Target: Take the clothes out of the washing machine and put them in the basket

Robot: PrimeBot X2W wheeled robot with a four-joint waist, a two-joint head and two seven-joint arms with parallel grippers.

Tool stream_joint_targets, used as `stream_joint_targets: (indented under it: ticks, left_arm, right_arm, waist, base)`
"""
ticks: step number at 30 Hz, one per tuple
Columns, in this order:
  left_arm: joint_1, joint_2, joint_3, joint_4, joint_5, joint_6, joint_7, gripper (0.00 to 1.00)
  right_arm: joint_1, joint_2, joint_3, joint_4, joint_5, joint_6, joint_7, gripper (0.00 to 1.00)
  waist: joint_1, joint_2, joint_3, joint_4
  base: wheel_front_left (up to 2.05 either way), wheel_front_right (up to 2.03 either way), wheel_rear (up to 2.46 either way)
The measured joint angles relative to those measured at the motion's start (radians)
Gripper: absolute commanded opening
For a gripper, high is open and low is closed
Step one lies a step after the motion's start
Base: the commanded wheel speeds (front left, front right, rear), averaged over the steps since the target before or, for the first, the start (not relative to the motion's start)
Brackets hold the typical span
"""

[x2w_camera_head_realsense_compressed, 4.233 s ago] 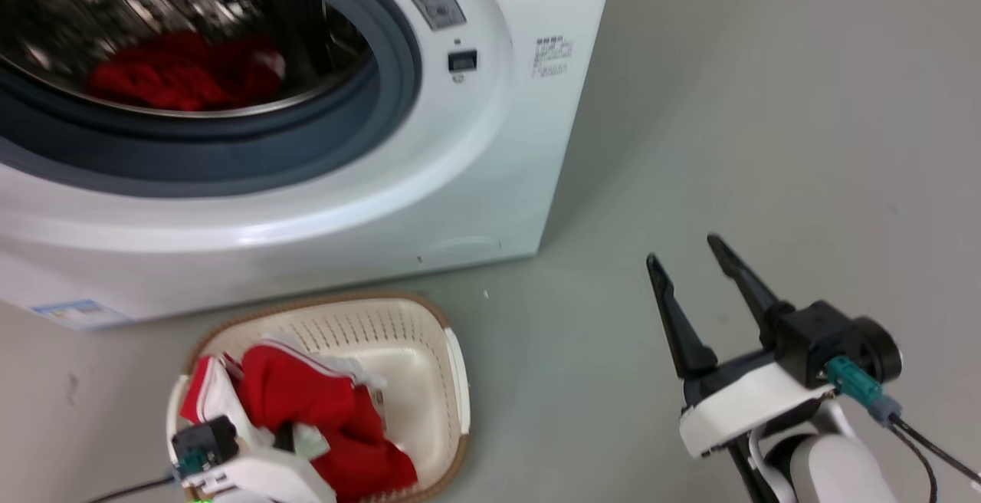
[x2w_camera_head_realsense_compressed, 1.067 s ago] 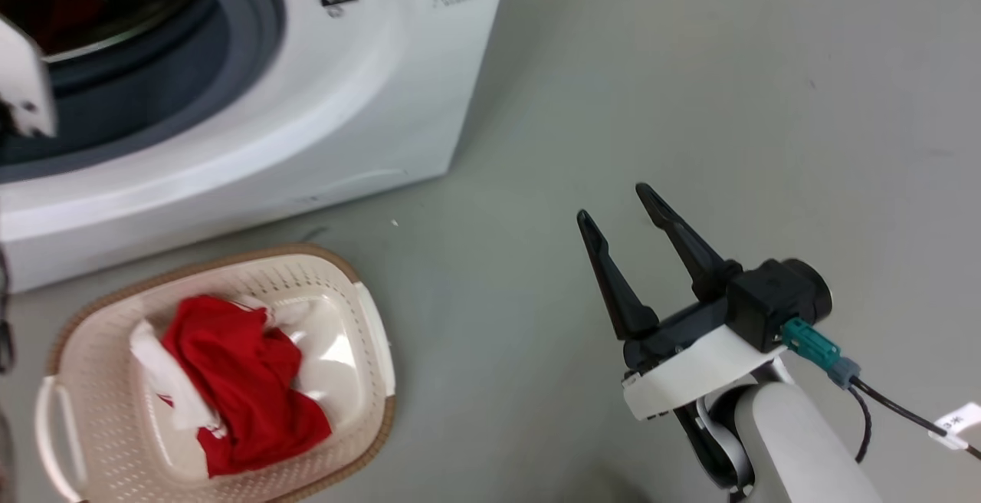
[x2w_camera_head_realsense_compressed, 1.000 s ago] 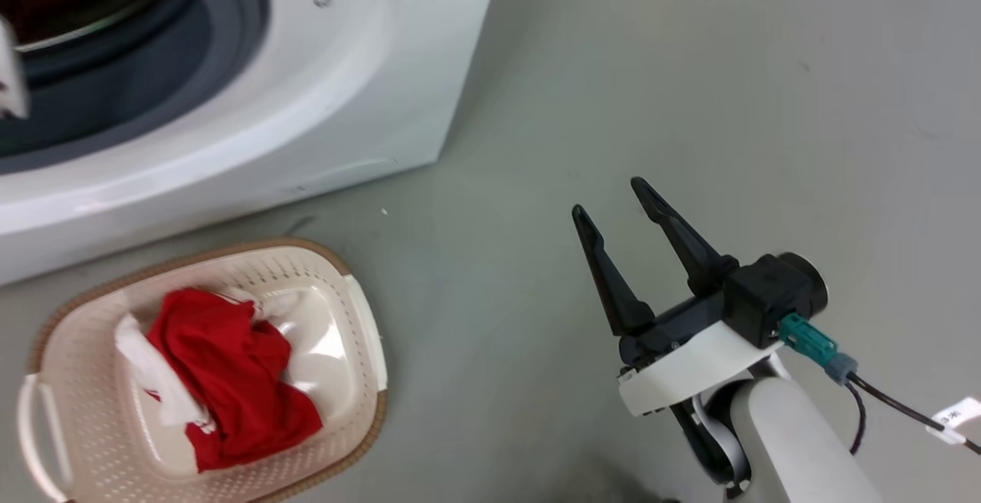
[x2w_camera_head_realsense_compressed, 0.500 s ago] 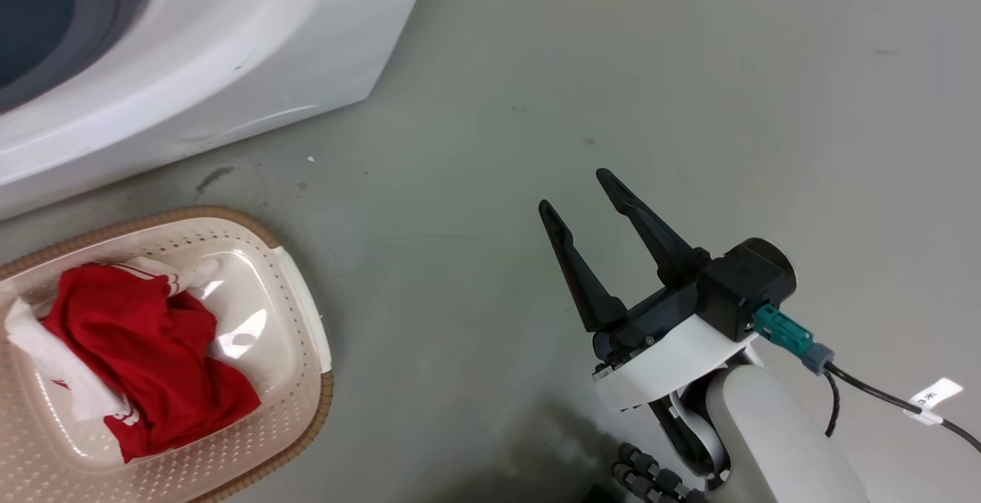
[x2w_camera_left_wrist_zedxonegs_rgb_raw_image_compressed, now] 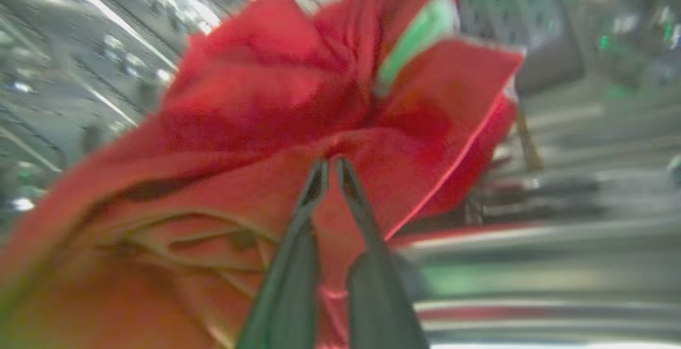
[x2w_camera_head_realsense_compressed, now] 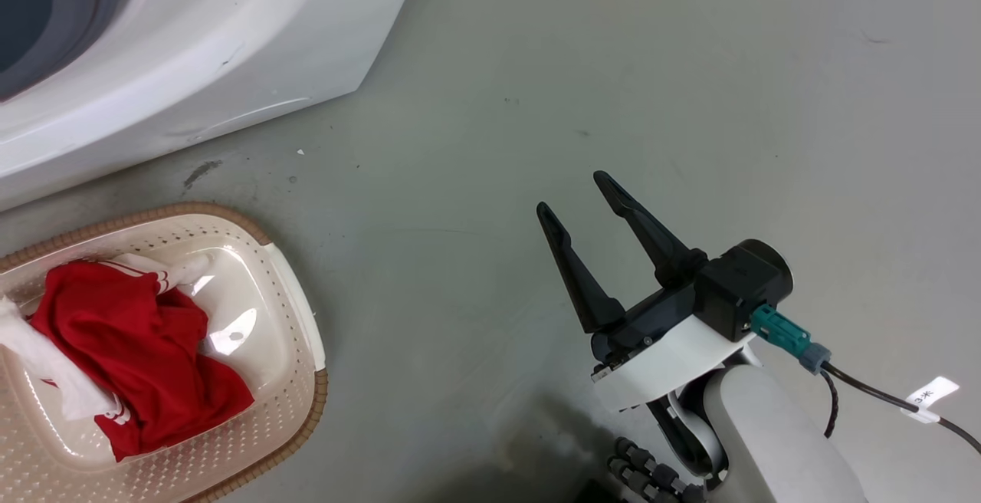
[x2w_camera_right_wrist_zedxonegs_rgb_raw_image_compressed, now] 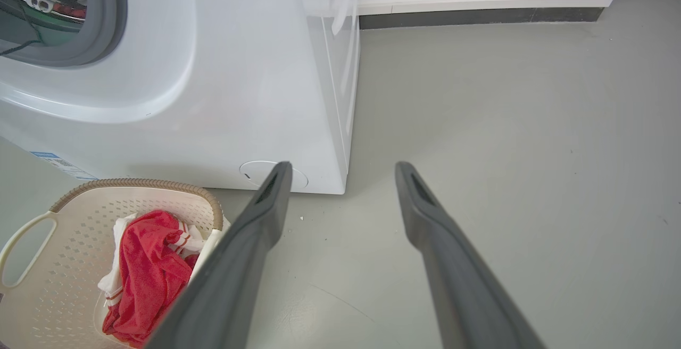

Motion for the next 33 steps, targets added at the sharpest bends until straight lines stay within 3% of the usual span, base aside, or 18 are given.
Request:
stream_joint_targets:
  ticks: [4, 5, 17, 24, 33]
  left_arm:
    - [0.033, 0.005, 0.003, -0.096, -0.004, 0.044, -0.076, 0.00]
    - [0.058, 0.005, 0.014, -0.148, -0.016, 0.072, -0.123, 0.00]
    - [0.249, -0.041, 0.074, -0.315, -0.105, 0.155, -0.361, 0.00]
    - [0.369, -0.090, 0.118, -0.265, -0.185, 0.153, -0.504, 0.00]
    - [0.489, -0.202, 0.137, -0.134, -0.274, 0.081, -0.654, 0.00]
  right_arm:
    - [-0.004, 0.000, -0.004, 0.006, -0.001, 0.000, -0.001, 1.00]
    - [-0.011, 0.000, -0.009, 0.009, -0.005, 0.000, -0.001, 1.00]
    - [-0.010, 0.000, -0.048, 0.014, -0.036, 0.000, 0.002, 1.00]
    - [0.029, 0.000, -0.079, 0.014, -0.055, 0.000, 0.023, 1.00]
    - [0.139, 0.000, -0.140, -0.007, -0.099, 0.000, 0.083, 1.00]
  waist:
    - [0.0000, 0.0000, -0.004, 0.006]
    - [0.0000, 0.0000, -0.009, 0.011]
    - [-0.0001, 0.0000, -0.085, 0.039]
    - [-0.0001, 0.0000, -0.177, 0.055]
    - [-0.0002, 0.0000, -0.327, 0.092]
  base:
    - [0.00, 0.00, 0.00]
    - [0.00, 0.00, 0.00]
    - [0.00, 0.00, 0.00]
    - [0.00, 0.00, 0.00]
    - [0.00, 0.00, 0.00]
